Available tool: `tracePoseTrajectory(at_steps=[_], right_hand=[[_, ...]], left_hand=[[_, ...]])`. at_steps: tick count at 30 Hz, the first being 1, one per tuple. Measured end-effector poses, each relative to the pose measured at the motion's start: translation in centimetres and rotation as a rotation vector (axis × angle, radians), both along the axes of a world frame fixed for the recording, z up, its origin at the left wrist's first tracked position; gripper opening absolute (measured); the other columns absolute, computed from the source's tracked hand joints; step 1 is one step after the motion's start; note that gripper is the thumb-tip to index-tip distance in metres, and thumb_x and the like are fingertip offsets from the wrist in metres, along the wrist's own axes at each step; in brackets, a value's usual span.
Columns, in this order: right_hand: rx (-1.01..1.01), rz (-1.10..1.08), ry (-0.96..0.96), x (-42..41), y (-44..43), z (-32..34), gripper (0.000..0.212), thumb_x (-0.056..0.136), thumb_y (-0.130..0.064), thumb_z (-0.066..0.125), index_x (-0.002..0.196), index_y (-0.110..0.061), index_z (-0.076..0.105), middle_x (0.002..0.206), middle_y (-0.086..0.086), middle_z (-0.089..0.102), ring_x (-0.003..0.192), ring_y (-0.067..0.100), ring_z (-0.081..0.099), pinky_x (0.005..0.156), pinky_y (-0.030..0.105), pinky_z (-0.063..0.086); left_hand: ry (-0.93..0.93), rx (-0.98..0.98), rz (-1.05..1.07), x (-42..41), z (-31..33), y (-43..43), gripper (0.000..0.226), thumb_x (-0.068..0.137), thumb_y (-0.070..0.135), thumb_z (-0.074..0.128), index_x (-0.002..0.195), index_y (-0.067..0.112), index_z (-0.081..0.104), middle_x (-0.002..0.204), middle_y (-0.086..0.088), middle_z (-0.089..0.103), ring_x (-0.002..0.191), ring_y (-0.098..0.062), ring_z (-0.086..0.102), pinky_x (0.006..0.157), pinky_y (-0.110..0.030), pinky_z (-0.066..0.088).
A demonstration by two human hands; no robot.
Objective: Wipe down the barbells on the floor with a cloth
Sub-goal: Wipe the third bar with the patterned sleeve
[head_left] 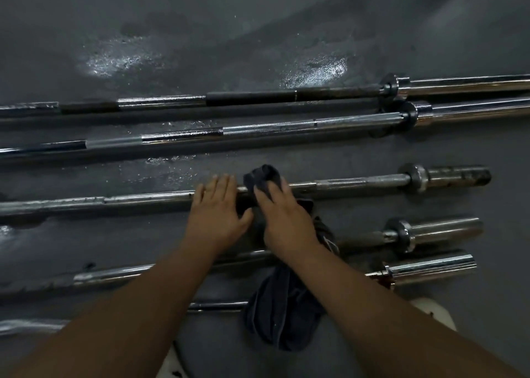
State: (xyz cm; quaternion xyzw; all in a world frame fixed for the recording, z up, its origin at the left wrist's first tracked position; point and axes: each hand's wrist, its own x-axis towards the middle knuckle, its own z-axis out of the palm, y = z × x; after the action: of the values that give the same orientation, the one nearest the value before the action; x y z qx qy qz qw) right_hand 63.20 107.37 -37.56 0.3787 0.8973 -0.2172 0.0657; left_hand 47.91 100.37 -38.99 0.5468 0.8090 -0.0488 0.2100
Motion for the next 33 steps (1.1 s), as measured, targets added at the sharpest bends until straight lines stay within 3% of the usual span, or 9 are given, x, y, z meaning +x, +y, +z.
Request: tracePoseTrajectory(at_steps=[2,6,11,14,19,24,26,30,33], right_hand=[[0.025,-0.047,-0.007,1.7,0.9,0.0,0.074,0.080,-0.012,0.062,0.149,-0.018,0.035,0.154,0.011,0.032,0.148,0.036,0.019,0.105,0.047,0.045],[0.067,-0.604,-0.150,5.4,1.7,1.0,0.069,0.084,-0.011,0.055,0.150,-0.015,0.036,0.160,0.014,0.018,0.148,0.038,0.012,0.113,0.047,0.033],[0.025,-0.226,0.017,2.9,-3.6,2.0,0.062,0.079,-0.015,0.059,0.140,-0.020,0.047,0.142,0.006,0.044,0.130,0.030,0.040,0.099,0.041,0.041],[0.011,-0.169,0.067,4.0,-3.7,1.8,0.067,0.081,-0.023,0.060,0.146,-0.025,0.041,0.133,0.004,0.048,0.121,0.027,0.044,0.094,0.041,0.045],[0.081,-0.117,0.001,3.4,-5.1,0.5,0.061,0.091,-0.043,0.044,0.149,-0.026,0.038,0.151,0.005,0.039,0.143,0.030,0.031,0.095,0.047,0.046],[0.134,-0.104,0.052,2.6,0.5,-1.8,0.054,0.089,-0.016,0.053,0.142,-0.022,0.049,0.146,0.010,0.047,0.140,0.037,0.039,0.084,0.049,0.055],[0.162,-0.268,0.097,3.5,3.5,-2.0,0.058,0.081,-0.005,0.053,0.138,-0.018,0.055,0.144,0.014,0.049,0.136,0.041,0.043,0.090,0.053,0.054],[0.124,-0.647,0.077,4.5,7.4,-2.2,0.065,0.088,0.002,0.047,0.148,-0.019,0.043,0.158,0.010,0.031,0.148,0.034,0.019,0.112,0.046,0.034],[0.181,-0.570,0.157,-0.4,5.7,-1.9,0.056,0.083,-0.002,0.047,0.137,-0.017,0.055,0.146,0.010,0.045,0.142,0.038,0.031,0.107,0.048,0.044]], left_hand=[[-0.015,-0.005,-0.071,-0.6,0.9,-1.0,0.095,0.076,0.065,0.008,0.157,0.018,0.019,0.164,-0.004,0.020,0.151,-0.019,0.015,0.122,-0.039,0.009],[-0.022,0.028,-0.103,0.5,1.5,-4.0,0.084,0.081,0.057,0.031,0.153,0.014,0.032,0.159,-0.008,0.033,0.147,-0.024,0.029,0.120,-0.039,0.021],[0.013,0.114,0.024,4.1,2.0,-6.3,0.069,0.076,0.053,0.041,0.128,0.010,0.057,0.131,-0.012,0.058,0.119,-0.032,0.055,0.100,-0.044,0.045],[0.044,0.108,0.014,5.1,1.4,-7.7,0.074,0.083,0.056,0.039,0.139,0.009,0.050,0.143,-0.015,0.050,0.131,-0.034,0.048,0.108,-0.047,0.039],[-0.039,0.093,0.052,6.3,-0.9,-8.3,0.089,0.091,0.068,0.017,0.158,0.011,0.006,0.165,-0.007,-0.005,0.152,-0.023,-0.009,0.122,-0.042,0.004],[0.031,0.072,0.130,3.6,-0.6,-1.9,0.091,0.089,0.070,0.007,0.156,0.010,0.022,0.164,-0.010,0.015,0.152,-0.026,0.010,0.121,-0.047,0.008],[0.020,0.052,0.097,1.2,0.0,0.8,0.092,0.086,0.071,0.001,0.156,0.015,0.023,0.165,-0.007,0.015,0.152,-0.024,0.010,0.121,-0.046,0.007],[0.075,0.159,0.042,-1.2,0.2,1.4,0.080,0.092,0.064,0.019,0.150,0.011,0.038,0.158,-0.009,0.034,0.148,-0.026,0.027,0.120,-0.046,0.019],[0.087,0.126,0.028,-0.4,-0.9,1.4,0.084,0.091,0.063,0.028,0.152,0.007,0.033,0.160,-0.011,0.029,0.149,-0.028,0.025,0.120,-0.044,0.014]])
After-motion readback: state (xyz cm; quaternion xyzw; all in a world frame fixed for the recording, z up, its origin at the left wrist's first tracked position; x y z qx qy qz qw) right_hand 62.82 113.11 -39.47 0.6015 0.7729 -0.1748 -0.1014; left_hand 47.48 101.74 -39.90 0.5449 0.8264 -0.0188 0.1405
